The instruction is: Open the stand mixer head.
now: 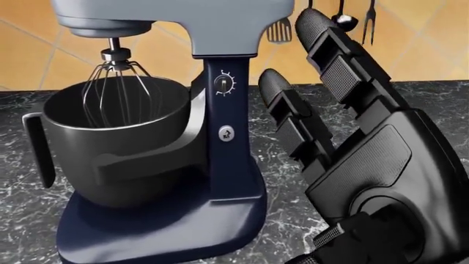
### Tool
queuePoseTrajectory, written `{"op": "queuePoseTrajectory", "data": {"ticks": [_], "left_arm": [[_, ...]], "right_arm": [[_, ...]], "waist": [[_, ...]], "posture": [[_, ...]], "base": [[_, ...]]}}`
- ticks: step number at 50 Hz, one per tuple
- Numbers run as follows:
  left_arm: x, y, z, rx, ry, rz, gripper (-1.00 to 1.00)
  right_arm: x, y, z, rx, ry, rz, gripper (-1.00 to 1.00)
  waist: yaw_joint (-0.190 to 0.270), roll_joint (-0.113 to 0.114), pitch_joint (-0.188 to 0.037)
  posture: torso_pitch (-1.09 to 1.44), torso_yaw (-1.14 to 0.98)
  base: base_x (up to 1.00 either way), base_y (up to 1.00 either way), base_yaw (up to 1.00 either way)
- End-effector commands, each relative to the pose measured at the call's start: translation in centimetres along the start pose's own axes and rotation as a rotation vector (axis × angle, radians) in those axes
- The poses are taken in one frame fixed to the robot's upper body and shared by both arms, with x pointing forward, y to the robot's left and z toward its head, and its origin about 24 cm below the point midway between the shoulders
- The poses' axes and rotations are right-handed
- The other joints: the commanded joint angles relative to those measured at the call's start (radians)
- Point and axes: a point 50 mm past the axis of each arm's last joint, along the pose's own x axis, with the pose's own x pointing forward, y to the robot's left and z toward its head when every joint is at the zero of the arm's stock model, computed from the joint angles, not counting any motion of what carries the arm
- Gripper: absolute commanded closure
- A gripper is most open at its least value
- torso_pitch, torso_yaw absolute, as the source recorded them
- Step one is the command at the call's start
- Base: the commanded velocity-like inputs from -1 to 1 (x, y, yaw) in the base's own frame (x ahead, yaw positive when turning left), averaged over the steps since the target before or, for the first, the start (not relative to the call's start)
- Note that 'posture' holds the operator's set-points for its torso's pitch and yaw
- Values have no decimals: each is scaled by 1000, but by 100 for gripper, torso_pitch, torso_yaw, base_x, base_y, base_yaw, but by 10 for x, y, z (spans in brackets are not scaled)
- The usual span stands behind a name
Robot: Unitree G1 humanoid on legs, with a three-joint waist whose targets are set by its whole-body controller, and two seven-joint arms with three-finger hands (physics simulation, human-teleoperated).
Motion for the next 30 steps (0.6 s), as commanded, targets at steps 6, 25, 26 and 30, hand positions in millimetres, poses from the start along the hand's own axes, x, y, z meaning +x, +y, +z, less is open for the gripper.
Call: {"op": "queuePoseTrajectory", "data": {"ticks": [6, 25, 26, 30], "left_arm": [[4, -4, 7, -3, -41, -22, -100], [3, -3, 6, 1, -39, -19, -100], [3, -2, 6, 2, -39, -18, -100], [3, -3, 6, 3, -39, -18, -100]], "right_arm": [[1, 2, 2, -31, 2, 10, -100], [0, 1, -12, -34, 70, 0, -100], [0, 1, -13, -30, 74, -1, -100], [0, 3, -14, -20, 81, 2, -100]], "waist": [[1, 4, 1], [4, 5, -1], [4, 5, -1], [4, 5, -1]], "posture": [[-46, 0], [-46, 0], [-46, 0], [-46, 0]], "base": [[0, 0, 0], [0, 0, 0], [0, 0, 0], [0, 0, 0]]}}
